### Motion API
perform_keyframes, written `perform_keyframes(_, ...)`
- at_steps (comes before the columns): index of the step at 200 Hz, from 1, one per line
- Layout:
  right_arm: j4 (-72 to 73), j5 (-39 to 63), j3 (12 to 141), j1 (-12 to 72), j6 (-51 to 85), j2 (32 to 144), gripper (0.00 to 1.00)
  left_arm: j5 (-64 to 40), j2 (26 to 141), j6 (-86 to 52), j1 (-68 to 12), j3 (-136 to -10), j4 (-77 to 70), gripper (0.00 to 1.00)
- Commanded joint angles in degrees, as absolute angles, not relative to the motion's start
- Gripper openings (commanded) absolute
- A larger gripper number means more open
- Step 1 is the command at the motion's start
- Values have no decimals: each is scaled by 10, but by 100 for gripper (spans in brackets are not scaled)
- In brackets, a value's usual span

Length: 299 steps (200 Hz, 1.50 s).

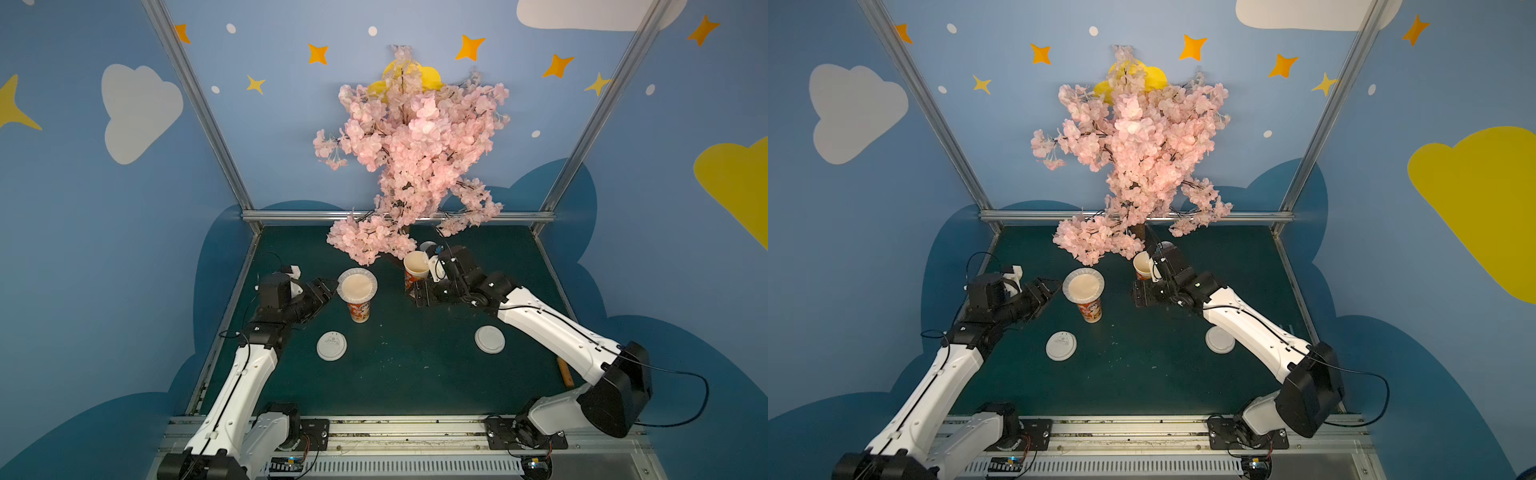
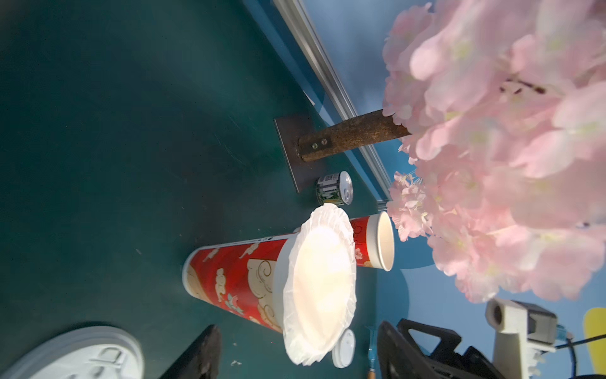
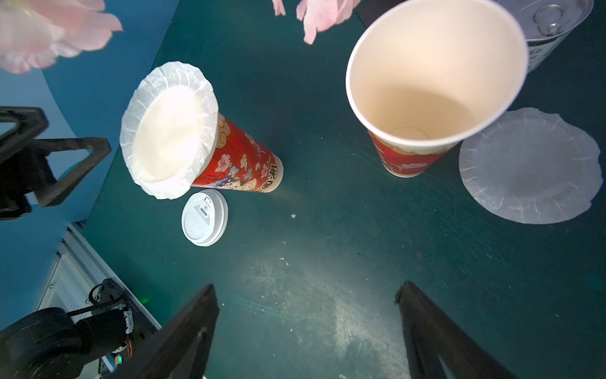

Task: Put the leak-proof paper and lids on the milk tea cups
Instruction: Place the leak-proof paper at the cup, then pick up the cup lid from the center of the board.

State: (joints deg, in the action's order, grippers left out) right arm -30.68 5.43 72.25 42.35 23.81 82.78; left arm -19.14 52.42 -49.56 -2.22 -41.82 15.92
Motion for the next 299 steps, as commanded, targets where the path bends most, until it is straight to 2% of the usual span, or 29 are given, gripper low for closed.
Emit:
perform_keyframes(1, -300, 58, 713, 427, 242, 809, 86, -90, 488, -445, -19, -430, 303, 89)
perform_keyframes(8, -298, 60, 712, 428, 241, 808, 86, -76, 477, -440, -21, -424, 321, 91)
perform_keyframes(13, -298, 60, 712, 428, 242, 808, 86, -64, 471, -439, -23, -420, 337, 98)
perform_keyframes(24, -297, 62, 710, 429, 242, 808, 86, -36, 455, -440, -29, -409, 367, 100)
perform_keyframes(44, -294, 66, 707, 430, 240, 807, 86, 10, 427, -449, -57, -378, 392, 100)
perform_keyframes(71, -291, 71, 703, 430, 239, 809, 86, 97, 410, -481, -144, -335, 398, 100)
perform_keyframes(104, -292, 73, 703, 433, 238, 809, 86, 177, 454, -512, -261, -295, 358, 100)
perform_keyframes(136, -297, 71, 702, 434, 237, 805, 86, 226, 509, -494, -311, -281, 320, 97)
perform_keyframes(191, -288, 111, 697, 440, 234, 803, 86, 235, 572, -425, -322, -273, 240, 88)
perform_keyframes(246, -283, 136, 701, 448, 228, 811, 86, 234, 638, -400, -322, -295, 222, 88)
perform_keyframes(299, -283, 132, 700, 450, 226, 810, 86, 243, 698, -447, -320, -315, 245, 87)
